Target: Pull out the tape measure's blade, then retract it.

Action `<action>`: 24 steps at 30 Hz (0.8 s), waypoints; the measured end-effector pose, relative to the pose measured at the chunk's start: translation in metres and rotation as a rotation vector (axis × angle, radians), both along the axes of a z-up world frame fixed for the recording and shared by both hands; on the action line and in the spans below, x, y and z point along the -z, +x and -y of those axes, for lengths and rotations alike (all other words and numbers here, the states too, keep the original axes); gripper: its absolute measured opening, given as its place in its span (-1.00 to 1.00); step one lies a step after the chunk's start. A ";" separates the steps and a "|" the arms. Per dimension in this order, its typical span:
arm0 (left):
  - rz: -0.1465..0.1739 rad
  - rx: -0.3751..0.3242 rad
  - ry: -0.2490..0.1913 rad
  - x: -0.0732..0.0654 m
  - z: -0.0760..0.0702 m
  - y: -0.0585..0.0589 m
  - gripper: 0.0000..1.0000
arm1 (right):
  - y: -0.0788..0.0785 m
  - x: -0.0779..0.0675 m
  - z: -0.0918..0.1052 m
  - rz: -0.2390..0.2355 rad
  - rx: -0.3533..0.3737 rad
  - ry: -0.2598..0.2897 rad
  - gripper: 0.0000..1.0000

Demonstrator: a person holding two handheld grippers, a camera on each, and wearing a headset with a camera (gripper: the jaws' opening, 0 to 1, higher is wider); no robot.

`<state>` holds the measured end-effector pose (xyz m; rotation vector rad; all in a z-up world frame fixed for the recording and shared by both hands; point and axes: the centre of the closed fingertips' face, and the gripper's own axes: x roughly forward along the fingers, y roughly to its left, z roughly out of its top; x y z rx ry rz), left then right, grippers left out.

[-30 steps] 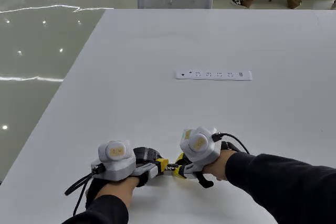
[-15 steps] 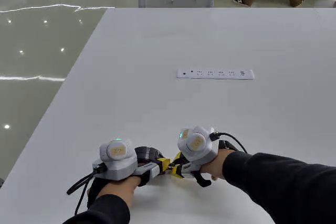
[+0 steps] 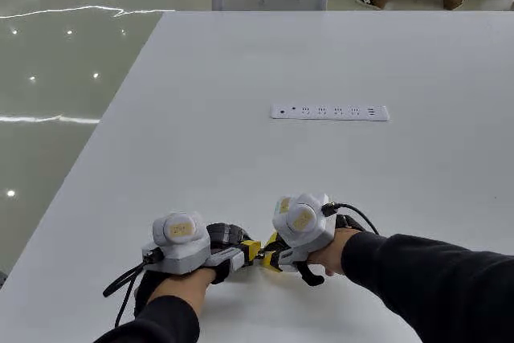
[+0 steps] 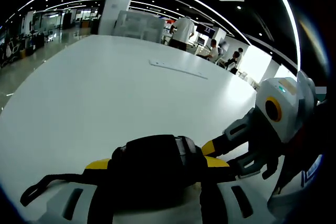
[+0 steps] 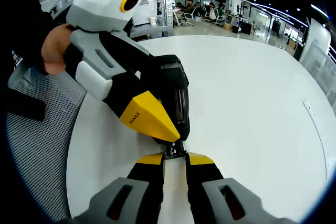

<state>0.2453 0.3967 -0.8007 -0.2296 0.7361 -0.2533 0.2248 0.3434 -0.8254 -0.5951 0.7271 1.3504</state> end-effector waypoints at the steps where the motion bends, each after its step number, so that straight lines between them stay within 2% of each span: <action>1: 0.000 0.000 0.000 0.000 0.000 0.000 0.24 | 0.000 0.000 -0.001 -0.001 0.000 0.001 -0.76; 24: -0.005 0.001 0.000 0.000 -0.001 0.000 0.24 | 0.000 0.000 -0.004 0.000 0.000 0.008 -0.76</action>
